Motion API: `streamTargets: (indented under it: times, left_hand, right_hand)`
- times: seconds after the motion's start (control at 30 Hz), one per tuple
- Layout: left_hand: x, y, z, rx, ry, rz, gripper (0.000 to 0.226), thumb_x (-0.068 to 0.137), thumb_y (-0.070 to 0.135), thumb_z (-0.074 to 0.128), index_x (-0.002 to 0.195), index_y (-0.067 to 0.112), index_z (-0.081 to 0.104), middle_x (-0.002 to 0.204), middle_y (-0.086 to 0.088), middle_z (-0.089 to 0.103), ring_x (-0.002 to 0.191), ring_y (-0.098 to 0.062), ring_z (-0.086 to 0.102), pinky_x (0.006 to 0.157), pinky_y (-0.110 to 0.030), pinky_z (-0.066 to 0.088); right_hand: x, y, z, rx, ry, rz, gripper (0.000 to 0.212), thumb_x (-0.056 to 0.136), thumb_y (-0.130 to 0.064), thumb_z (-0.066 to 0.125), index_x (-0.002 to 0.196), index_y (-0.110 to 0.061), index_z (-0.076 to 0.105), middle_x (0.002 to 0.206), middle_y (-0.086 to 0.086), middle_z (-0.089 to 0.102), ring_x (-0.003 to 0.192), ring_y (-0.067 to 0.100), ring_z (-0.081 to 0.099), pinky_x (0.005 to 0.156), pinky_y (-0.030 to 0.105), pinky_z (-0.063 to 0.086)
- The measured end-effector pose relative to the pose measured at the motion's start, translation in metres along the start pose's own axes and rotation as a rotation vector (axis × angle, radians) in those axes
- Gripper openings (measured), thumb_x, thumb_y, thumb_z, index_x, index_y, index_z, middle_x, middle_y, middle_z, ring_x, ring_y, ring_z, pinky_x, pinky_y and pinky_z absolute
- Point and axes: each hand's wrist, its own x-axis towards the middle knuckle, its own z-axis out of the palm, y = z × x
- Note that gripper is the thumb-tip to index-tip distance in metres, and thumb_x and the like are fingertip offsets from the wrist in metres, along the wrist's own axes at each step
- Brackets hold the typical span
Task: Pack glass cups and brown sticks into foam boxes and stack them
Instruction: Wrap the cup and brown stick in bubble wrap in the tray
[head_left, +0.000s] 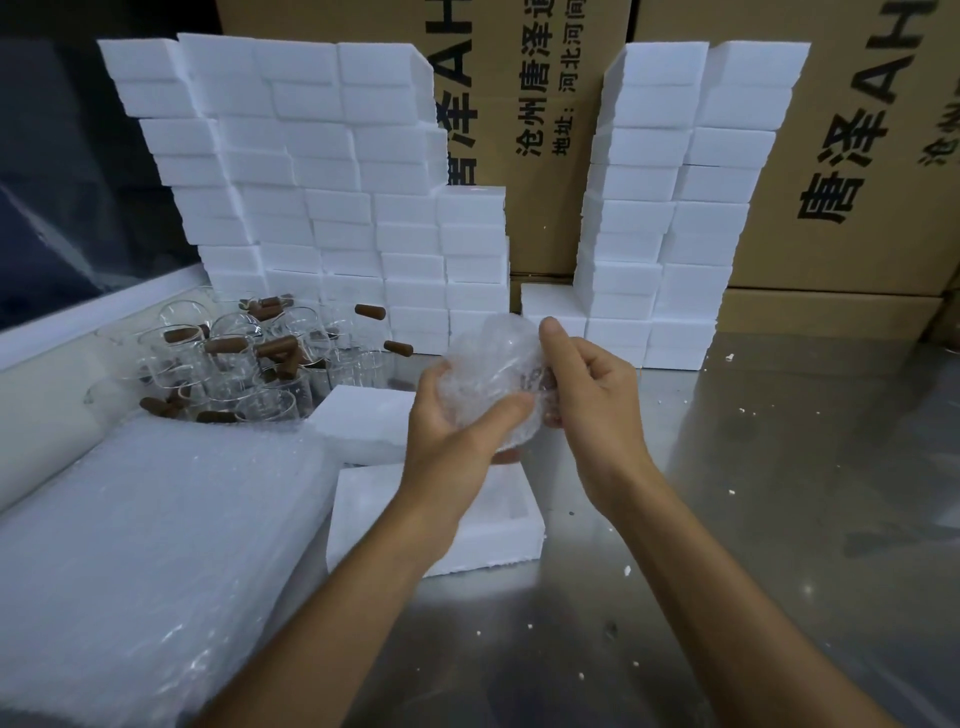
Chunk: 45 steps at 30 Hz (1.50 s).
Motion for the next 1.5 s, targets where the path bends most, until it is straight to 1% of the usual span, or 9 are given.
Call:
streamTargets:
  times: [0.17, 0.33, 0.43, 0.57, 0.67, 0.97, 1.1, 1.27, 1.5]
  left_hand:
    - [0.012, 0.003, -0.022, 0.107, -0.005, 0.074, 0.062, 0.052, 0.023, 0.080, 0.108, 0.039, 0.060, 0.109, 0.000, 0.069, 0.096, -0.017, 0.069, 0.075, -0.028, 0.059]
    - [0.011, 0.006, -0.020, 0.361, -0.230, 0.128, 0.060, 0.044, 0.037, 0.075, 0.101, 0.043, 0.059, 0.094, 0.012, 0.068, 0.088, -0.011, 0.067, 0.065, -0.023, 0.052]
    - [0.012, 0.007, -0.020, 0.494, -0.214, 0.110, 0.057, 0.040, 0.043, 0.072, 0.095, 0.034, 0.063, 0.081, 0.015, 0.068, 0.078, -0.007, 0.066, 0.059, -0.018, 0.047]
    - [0.012, 0.013, -0.024, 0.531, -0.159, 0.120, 0.051, 0.040, 0.049, 0.076, 0.087, 0.039, 0.058, 0.077, 0.020, 0.068, 0.074, -0.003, 0.067, 0.061, -0.021, 0.050]
    - [0.010, 0.018, -0.025, 0.639, -0.152, 0.177, 0.051, 0.040, 0.055, 0.072, 0.084, 0.036, 0.053, 0.075, 0.016, 0.065, 0.074, -0.011, 0.064, 0.061, -0.032, 0.051]
    - [0.007, 0.025, -0.026, 0.718, -0.288, 0.315, 0.041, 0.055, 0.036, 0.071, 0.090, 0.027, 0.051, 0.068, 0.018, 0.061, 0.057, -0.002, 0.053, 0.050, -0.014, 0.040]
    - [0.012, 0.026, -0.029, 0.599, -0.212, 0.341, 0.041, 0.060, 0.031, 0.074, 0.084, 0.023, 0.042, 0.073, 0.010, 0.052, 0.060, -0.008, 0.045, 0.053, -0.029, 0.042]
    - [0.016, 0.031, -0.040, 0.380, -0.153, 0.079, 0.051, 0.054, 0.032, 0.085, 0.079, 0.004, 0.052, 0.070, -0.004, 0.057, 0.063, -0.022, 0.059, 0.057, -0.032, 0.046]
    - [0.021, 0.034, -0.053, 0.134, -0.324, -0.237, 0.043, 0.062, 0.046, 0.081, 0.091, 0.014, 0.078, 0.091, -0.011, 0.072, 0.088, -0.030, 0.065, 0.077, -0.042, 0.037]
  right_hand:
    - [0.004, -0.004, -0.008, 0.106, -0.067, 0.224, 0.024, 0.088, -0.022, 0.071, 0.099, 0.000, 0.075, 0.104, 0.022, 0.073, 0.101, 0.040, 0.069, 0.095, 0.057, 0.053]
    - [-0.001, -0.005, -0.012, -0.025, -0.158, 0.067, 0.009, 0.091, -0.003, 0.069, 0.094, -0.007, 0.076, 0.068, 0.000, 0.073, 0.050, 0.011, 0.065, 0.041, 0.019, 0.046]
    - [-0.006, -0.005, -0.006, -0.248, -0.260, -0.127, 0.030, 0.087, 0.010, 0.054, 0.082, -0.009, 0.077, 0.059, -0.010, 0.068, 0.044, 0.002, 0.057, 0.040, 0.014, 0.039]
    - [-0.012, -0.008, 0.000, -0.329, -0.419, -0.174, 0.033, 0.079, -0.017, 0.040, 0.058, 0.006, 0.051, 0.054, 0.019, 0.041, 0.053, 0.022, 0.036, 0.052, 0.034, 0.027]
    - [-0.016, -0.010, 0.006, -0.379, -0.435, -0.179, 0.047, 0.084, -0.047, 0.041, 0.050, -0.017, 0.032, 0.049, -0.003, 0.029, 0.050, 0.010, 0.030, 0.051, 0.030, 0.025]
    - [-0.016, -0.007, 0.010, -0.451, -0.472, -0.243, 0.068, 0.090, -0.052, 0.048, 0.051, 0.003, 0.041, 0.045, 0.012, 0.032, 0.043, 0.016, 0.031, 0.048, 0.032, 0.027]
    - [-0.018, -0.003, 0.010, -0.453, -0.364, -0.268, 0.044, 0.083, -0.058, 0.055, 0.071, -0.015, 0.057, 0.061, -0.003, 0.054, 0.057, 0.011, 0.051, 0.055, 0.034, 0.041]
    - [-0.018, -0.005, 0.006, -0.446, -0.459, -0.294, 0.061, 0.068, -0.059, 0.078, 0.118, -0.028, 0.060, 0.106, -0.018, 0.065, 0.100, 0.005, 0.065, 0.076, 0.021, 0.055]
    - [-0.019, -0.009, 0.012, -0.465, -0.500, -0.089, 0.066, 0.048, -0.055, 0.089, 0.101, -0.028, 0.062, 0.093, -0.008, 0.070, 0.084, 0.013, 0.069, 0.074, 0.035, 0.060]
